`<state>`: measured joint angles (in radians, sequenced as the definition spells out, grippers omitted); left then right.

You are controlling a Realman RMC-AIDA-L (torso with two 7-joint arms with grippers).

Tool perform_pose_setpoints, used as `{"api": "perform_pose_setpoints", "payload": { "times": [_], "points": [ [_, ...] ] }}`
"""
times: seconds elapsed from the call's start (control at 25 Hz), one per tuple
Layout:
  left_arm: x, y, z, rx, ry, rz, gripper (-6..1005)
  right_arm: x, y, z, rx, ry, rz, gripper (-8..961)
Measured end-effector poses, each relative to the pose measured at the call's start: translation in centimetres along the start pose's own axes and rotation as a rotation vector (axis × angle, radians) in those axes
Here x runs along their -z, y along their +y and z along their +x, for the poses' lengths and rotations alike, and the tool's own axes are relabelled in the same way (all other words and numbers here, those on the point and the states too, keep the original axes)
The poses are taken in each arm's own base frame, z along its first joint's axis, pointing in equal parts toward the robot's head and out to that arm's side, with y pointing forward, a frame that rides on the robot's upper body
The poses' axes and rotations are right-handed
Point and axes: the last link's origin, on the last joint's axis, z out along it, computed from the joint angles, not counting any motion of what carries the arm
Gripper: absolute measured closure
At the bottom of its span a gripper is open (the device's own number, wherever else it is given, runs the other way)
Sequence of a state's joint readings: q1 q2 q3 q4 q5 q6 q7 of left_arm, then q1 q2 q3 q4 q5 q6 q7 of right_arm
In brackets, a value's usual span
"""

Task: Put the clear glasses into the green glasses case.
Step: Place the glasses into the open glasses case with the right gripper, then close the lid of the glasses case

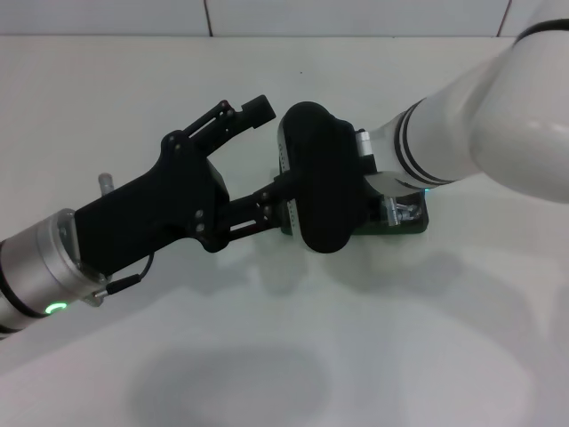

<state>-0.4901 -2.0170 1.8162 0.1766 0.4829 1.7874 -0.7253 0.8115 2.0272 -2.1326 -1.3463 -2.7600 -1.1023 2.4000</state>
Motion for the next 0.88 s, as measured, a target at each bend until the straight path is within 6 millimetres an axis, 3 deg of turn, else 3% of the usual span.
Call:
{"api": "perform_pose_setpoints", "payload": {
  "times": [0.68,0.88],
  "points": [
    [0.3,-0.2,0.2,-0.005,0.010,0.018,124,1.5,2.2,0.2,-0.077,-0.077,-0.057,585],
    [0.3,-0.4,0.1,-0.005,-0.004,0.027,124,3.2,2.6,-0.2,-0.119,-0.201,-0.134,585]
  ]
}}
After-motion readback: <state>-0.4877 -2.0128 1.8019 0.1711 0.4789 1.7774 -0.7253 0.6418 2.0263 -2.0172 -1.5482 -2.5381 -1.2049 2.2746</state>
